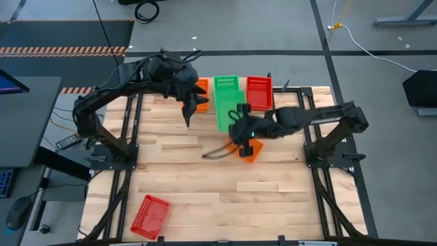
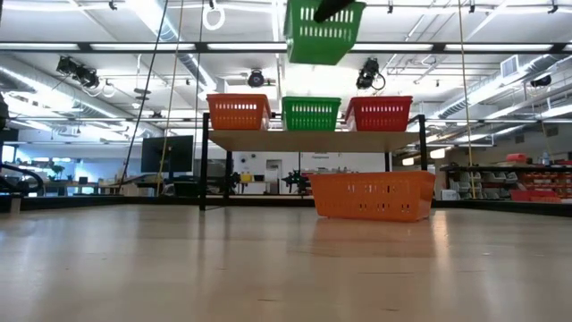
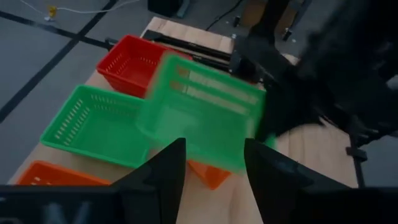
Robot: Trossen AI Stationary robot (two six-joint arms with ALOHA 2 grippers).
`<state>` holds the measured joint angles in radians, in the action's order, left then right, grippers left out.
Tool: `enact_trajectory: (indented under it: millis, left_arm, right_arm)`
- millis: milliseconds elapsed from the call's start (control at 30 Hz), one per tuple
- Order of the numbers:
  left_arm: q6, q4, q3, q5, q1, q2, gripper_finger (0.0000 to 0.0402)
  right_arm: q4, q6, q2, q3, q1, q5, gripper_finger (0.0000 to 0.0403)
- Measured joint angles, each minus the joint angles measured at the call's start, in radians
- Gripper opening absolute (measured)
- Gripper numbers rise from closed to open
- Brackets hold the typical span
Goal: Stack baskets on shelf by color
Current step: Stack the green bin on the green bins on the shelf
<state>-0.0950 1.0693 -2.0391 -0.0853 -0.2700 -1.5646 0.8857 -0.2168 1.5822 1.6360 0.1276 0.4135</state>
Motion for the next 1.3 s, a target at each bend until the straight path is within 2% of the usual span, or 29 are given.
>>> enact_trajectory:
  millis: [67, 200, 233, 367, 600, 867, 1067, 1300]
  left_arm:
    - [0.001, 0.011, 0.001, 0.025, 0.017, 0.008, 0.0171]
    - [0.026, 0.021, 0.001, 0.054, 0.051, 0.019, 0.0171]
    - [0.035, 0.028, 0.001, 0.069, 0.058, 0.02, 0.0171]
    - [0.079, 0.045, 0.002, 0.136, 0.07, 0.036, 0.0171]
    - [0.161, 0.003, 0.001, 0.149, 0.051, 0.096, 0.0146]
    - [0.212, -0.098, 0.006, 0.061, 0.026, 0.114, 0.0105]
    - [0.176, -0.232, 0.134, 0.057, 0.026, 0.134, 0.0085]
    - [0.104, -0.388, 0.31, 0.055, 0.026, 0.214, 0.0068]
  right_arm:
    - [-0.016, -0.028, -0.016, 0.0, -0.044, -0.045, 0.0003]
    - [-0.049, -0.047, -0.025, 0.0, -0.16, -0.287, 0.0005]
    - [-0.053, -0.049, -0.024, 0.0, -0.184, -0.318, 0.0005]
    - [-0.075, -0.099, -0.018, 0.0, -0.258, -0.318, 0.0005]
    - [-0.155, -0.184, -0.015, 0.0, -0.373, -0.393, 0.0006]
    - [-0.188, -0.204, 0.028, 0.001, -0.475, -0.514, 0.0007]
    - [-0.201, -0.207, 0.057, 0.0, -0.501, -0.541, 0.0007]
    - [-0.165, -0.214, 0.067, 0.001, -0.512, -0.578, 0.0008]
